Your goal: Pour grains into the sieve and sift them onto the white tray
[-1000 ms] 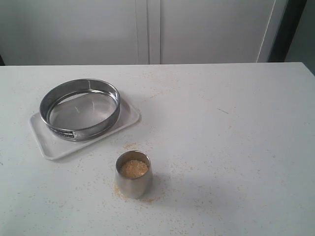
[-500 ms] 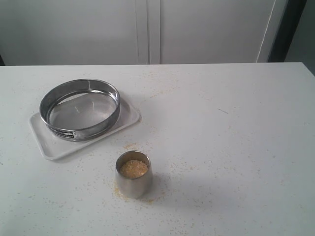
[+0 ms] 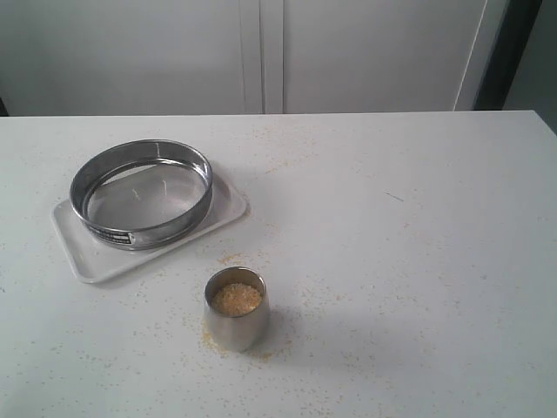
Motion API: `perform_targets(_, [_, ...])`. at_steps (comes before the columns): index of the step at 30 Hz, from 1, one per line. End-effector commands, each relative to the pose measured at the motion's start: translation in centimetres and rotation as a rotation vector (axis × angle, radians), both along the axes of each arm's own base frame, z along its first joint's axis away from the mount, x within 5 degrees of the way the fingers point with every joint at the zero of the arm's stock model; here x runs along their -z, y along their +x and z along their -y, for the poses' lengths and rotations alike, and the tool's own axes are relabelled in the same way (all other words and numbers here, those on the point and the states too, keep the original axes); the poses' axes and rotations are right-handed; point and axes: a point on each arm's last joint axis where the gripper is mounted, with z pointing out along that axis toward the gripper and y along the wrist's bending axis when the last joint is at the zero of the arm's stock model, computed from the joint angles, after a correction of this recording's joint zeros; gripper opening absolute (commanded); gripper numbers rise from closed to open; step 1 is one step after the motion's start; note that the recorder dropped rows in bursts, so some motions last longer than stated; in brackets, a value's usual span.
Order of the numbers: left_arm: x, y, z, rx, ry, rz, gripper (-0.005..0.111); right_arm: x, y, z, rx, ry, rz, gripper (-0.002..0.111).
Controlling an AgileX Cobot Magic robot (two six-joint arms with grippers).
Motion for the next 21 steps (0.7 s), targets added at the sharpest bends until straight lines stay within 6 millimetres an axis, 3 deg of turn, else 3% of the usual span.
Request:
perform_targets(1, [0.1, 0.0, 0.0, -0.004, -0.011, 0.0, 0.0, -0.3, -0.2, -0.1, -0.003, -0.013, 0.056, 0.0])
perform_targets(8, [0.1, 0.0, 0.0, -0.004, -0.011, 0.0, 0.0, -0.3, -0.2, -0.1, -0.002, -0.013, 0.048, 0.0])
perform_targets(13, [0.1, 0.0, 0.0, -0.004, -0.011, 0.0, 0.0, -1.9, -0.6, 0.0, -0.002, -0.012, 0.088, 0.0])
perform_targets(21, [0.1, 0.0, 0.0, -0.004, -0.011, 0.0, 0.0, -4.0, 1.7, -0.1, -0.003, -0.025, -0.024, 0.0])
